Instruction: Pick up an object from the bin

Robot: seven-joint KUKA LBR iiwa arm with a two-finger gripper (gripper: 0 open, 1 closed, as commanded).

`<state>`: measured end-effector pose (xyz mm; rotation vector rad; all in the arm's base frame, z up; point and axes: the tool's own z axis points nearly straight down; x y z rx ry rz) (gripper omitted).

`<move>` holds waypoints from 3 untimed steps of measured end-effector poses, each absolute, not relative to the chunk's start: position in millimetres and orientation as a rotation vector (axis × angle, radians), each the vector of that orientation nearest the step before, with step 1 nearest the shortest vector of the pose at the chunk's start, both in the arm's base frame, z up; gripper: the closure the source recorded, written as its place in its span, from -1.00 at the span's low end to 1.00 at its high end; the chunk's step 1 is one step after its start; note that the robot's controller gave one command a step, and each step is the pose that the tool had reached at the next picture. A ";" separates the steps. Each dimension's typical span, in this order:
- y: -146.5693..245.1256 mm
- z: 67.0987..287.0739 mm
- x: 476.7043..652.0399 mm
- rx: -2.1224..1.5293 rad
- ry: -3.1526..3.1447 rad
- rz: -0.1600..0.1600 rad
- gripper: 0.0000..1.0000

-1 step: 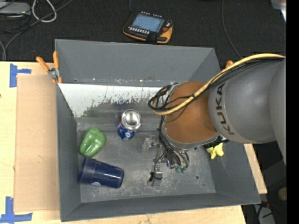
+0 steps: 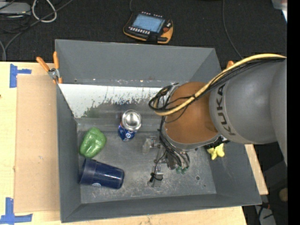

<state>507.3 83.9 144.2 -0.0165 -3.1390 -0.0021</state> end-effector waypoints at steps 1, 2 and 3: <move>146.5 82.7 492.7 0.404 -3.109 -0.003 1.00; 146.2 82.7 492.8 0.400 -3.110 -0.003 -1.00; 146.2 82.7 492.8 0.399 -3.110 -0.003 -1.00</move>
Offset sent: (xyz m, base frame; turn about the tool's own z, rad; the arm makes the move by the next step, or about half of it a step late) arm 0.0000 0.0000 0.0000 0.0000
